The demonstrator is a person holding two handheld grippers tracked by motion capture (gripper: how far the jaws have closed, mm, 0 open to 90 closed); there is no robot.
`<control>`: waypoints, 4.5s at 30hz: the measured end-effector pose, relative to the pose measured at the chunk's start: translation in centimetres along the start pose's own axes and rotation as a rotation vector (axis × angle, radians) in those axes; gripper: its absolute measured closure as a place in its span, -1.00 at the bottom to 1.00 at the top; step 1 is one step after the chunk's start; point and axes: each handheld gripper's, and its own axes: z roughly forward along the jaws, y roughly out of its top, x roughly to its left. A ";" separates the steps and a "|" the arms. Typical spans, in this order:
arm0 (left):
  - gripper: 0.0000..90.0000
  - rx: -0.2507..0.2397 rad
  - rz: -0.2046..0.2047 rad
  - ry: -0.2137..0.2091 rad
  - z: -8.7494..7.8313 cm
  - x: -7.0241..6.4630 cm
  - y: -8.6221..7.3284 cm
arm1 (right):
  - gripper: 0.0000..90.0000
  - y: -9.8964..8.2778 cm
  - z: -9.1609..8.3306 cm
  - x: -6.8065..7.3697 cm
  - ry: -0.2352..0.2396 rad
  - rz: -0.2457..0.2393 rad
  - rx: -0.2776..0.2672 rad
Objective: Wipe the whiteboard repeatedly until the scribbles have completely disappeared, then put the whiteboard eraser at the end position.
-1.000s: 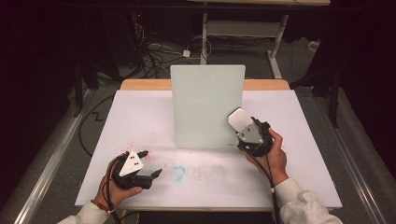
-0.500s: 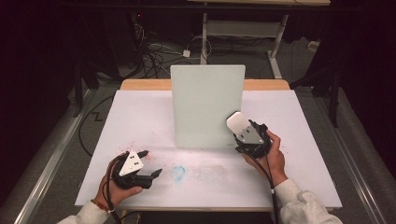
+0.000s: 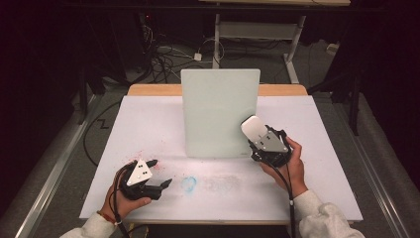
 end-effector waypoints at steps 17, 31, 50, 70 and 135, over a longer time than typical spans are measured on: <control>-0.55 -0.001 -0.001 0.012 -0.2 0.0 0.0 | -0.32 0.8 -2.0 -1.7 0.095 0.060 -0.081; -0.55 0.000 0.014 0.015 -0.1 -0.3 0.3 | -0.32 1.3 -3.2 0.2 0.409 -0.068 -0.040; -0.55 0.011 0.015 0.004 0.2 -0.3 0.2 | -0.32 2.1 -1.5 5.2 0.707 -0.248 0.145; -0.55 0.021 0.021 -0.004 0.3 -0.3 0.2 | -0.32 2.1 0.8 8.5 0.773 -0.270 0.180; -0.55 0.025 0.013 0.002 0.3 -0.2 0.1 | -0.53 -4.5 -5.9 -3.0 0.207 0.092 -0.015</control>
